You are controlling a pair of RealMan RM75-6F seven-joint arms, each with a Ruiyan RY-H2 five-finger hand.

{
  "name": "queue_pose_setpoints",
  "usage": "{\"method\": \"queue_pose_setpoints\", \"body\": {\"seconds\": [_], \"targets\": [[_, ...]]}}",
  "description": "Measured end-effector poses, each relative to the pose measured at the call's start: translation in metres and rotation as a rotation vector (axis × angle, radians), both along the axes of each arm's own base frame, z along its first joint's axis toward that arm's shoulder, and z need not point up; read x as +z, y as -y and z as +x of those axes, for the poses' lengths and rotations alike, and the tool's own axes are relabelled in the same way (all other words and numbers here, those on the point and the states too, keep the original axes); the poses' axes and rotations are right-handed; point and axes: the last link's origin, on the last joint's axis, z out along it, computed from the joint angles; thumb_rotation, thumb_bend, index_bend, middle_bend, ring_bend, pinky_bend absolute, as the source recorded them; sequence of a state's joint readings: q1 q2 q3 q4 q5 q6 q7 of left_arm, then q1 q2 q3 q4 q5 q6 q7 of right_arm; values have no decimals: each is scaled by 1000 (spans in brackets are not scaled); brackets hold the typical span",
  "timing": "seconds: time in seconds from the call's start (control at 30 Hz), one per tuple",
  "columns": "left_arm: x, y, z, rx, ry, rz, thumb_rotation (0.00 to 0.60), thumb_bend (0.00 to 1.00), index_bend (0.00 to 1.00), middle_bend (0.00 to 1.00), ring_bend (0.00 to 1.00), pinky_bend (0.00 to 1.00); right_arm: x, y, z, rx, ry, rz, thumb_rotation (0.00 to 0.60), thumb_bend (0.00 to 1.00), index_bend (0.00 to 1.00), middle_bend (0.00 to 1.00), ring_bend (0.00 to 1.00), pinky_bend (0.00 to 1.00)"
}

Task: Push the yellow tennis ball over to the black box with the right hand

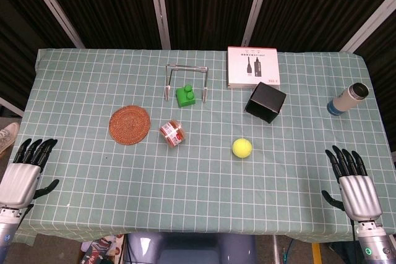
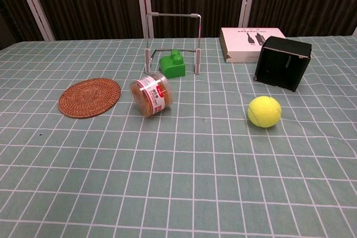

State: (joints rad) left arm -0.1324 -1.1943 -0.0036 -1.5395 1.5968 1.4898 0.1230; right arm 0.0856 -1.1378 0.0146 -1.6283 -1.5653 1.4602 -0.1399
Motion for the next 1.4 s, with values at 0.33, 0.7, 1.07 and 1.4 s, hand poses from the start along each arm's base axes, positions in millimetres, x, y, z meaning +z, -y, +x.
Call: {"method": "queue_pose_setpoints", "body": {"seconds": [0.33, 0.7, 1.07, 1.4], "targets": [[0, -3, -2, 7, 4, -3, 600, 167, 27, 87, 63, 48, -7, -7, 10, 16, 16, 43, 600, 297, 285, 410, 423, 648], [2, 5, 13, -134, 60, -4, 600, 167, 26, 86, 63, 48, -63, -12, 44, 102, 198, 199, 600, 457, 476, 550, 533, 805], [8, 15, 15, -187, 71, 12, 600, 168, 25, 85, 63, 48, -134, 4, 80, 92, 187, 333, 600, 470, 499, 559, 533, 805], [9, 14, 12, -165, 70, 6, 600, 167, 23, 85, 63, 48, -166, 26, 103, 68, 256, 326, 600, 471, 499, 559, 533, 805]]}}
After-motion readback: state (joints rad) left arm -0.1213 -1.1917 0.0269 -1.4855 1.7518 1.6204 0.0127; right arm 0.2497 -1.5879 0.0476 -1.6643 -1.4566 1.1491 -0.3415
